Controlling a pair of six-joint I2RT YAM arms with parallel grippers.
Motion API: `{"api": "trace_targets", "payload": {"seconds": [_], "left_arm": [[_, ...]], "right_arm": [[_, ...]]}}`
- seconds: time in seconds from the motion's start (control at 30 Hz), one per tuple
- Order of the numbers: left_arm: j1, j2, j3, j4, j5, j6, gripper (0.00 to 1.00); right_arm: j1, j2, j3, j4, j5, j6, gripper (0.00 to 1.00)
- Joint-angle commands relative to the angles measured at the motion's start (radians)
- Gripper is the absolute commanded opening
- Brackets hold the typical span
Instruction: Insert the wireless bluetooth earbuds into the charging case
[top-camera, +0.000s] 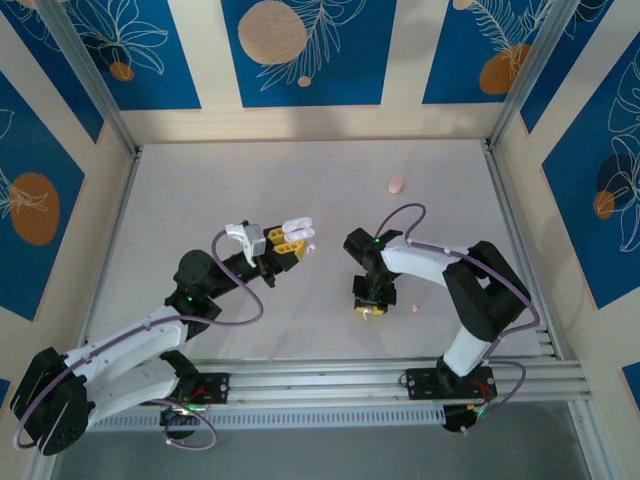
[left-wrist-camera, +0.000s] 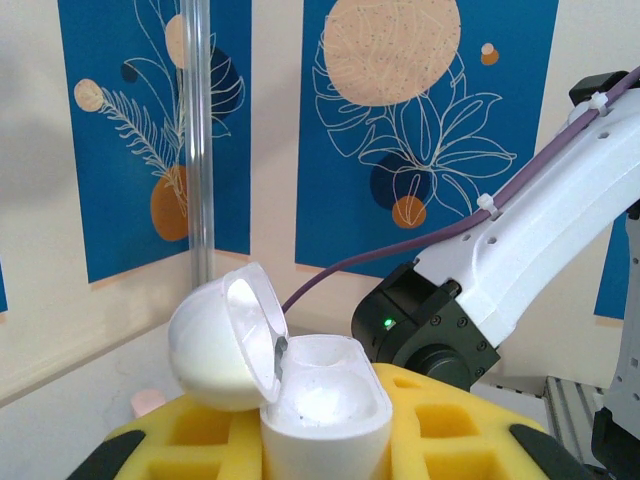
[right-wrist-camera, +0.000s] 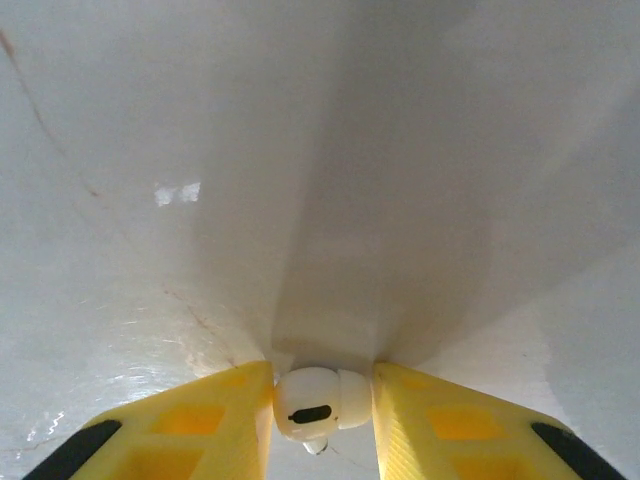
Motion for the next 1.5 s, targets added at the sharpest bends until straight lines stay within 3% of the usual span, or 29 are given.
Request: {"api": "trace_targets", "payload": {"seconds": [0.0,0.63,0.87,1.07,1.27,1.47], "left_arm": [[-0.007,-0.012,-0.001,0.012,0.01,0.004,0.16],[-0.009,0.0,0.001,0.009,0.012,-0.001,0.16],[-0.009,0.019,0.001,0.018,0.009,-0.007,0.16],[-0.009,0.054,0.0,0.051,0.01,-0.019,0.16],[-0.01,0.088,-0.001,0.079,0.008,-0.031,0.16],[-0.013,0.114,0.0,0.092,0.012,-0.036,0.16]], "right_arm": [[0.007,0.017,0.008,-0.012,0.037,0.012,0.34],[0.009,-0.03,0.028,-0.003,0.069,-0.023,0.28],[0.012,-0.237,0.037,0.036,0.092,-0.073,0.28],[0.007,-0.502,0.031,0.183,0.074,-0.122,0.29],[-0.018,-0.698,0.024,0.363,0.001,-0.161,0.29],[-0.076,-0.765,0.025,0.477,-0.151,-0.115,0.3]]}}
